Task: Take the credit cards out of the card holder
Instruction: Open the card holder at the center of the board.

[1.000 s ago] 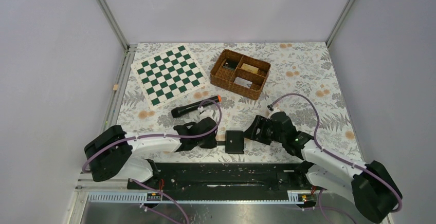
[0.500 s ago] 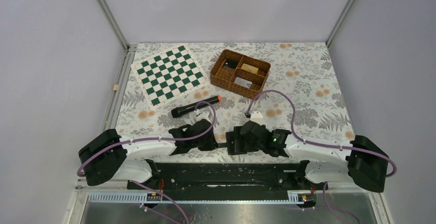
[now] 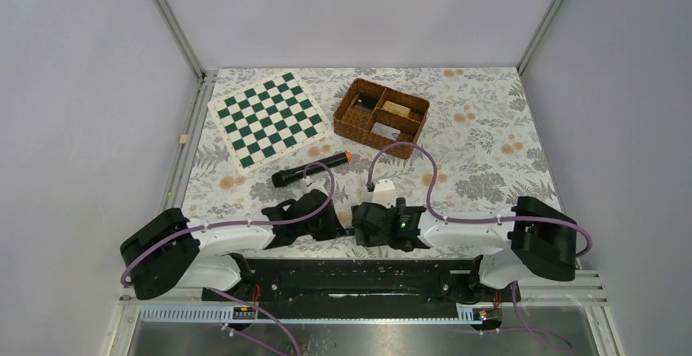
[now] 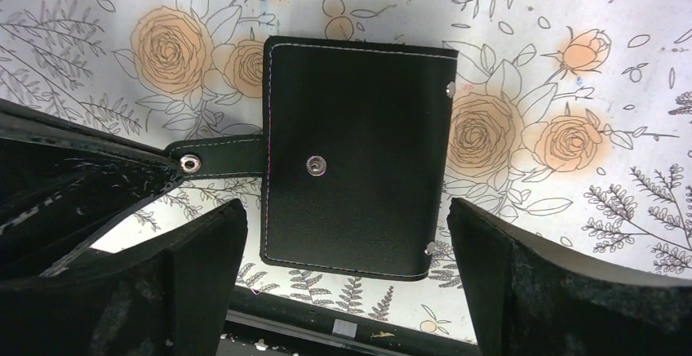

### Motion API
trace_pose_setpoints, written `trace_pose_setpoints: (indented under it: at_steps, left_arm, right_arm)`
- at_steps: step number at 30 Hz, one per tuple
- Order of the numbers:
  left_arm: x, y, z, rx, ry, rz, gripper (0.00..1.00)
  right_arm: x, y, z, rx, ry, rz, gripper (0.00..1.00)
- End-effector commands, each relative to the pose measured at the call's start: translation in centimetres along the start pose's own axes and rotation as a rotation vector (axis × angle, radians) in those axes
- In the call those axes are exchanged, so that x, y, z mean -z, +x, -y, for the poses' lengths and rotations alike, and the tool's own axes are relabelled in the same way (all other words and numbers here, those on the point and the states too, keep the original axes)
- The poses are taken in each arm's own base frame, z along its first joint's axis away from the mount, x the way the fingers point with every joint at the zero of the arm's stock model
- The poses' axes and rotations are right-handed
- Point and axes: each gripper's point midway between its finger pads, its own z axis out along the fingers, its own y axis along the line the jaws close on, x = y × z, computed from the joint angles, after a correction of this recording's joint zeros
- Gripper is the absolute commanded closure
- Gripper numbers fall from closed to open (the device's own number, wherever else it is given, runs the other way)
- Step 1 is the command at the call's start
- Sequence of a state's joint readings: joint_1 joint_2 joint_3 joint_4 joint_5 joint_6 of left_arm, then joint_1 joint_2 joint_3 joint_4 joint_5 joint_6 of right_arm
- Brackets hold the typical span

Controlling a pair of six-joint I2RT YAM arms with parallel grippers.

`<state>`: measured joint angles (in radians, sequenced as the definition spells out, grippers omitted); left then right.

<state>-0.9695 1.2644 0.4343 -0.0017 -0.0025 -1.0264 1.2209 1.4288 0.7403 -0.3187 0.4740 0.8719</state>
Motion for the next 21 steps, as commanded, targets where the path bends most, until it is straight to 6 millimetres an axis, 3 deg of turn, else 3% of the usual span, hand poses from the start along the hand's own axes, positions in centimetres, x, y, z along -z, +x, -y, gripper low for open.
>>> trace_pose_setpoints:
  at_steps: [1,11,21]
  left_arm:
    - [0.5,-0.9,1.7,0.013,0.075,0.035,1.0]
    - [0.5,-0.7,1.4,0.015,0.065,0.032,1.0]
    - [0.3,-1.2,-0.1,-0.017,-0.032,0.045,1.0]
  right_arm:
    - [-0.2,-0.8,-0.5,0.012,0.052,0.04,0.01]
    - [-1.6,-0.1,0.3,0.083,0.19,0.026,0.01]
    - [-0.1,-1.1,2.1,0.087,0.216,0.08,0.1]
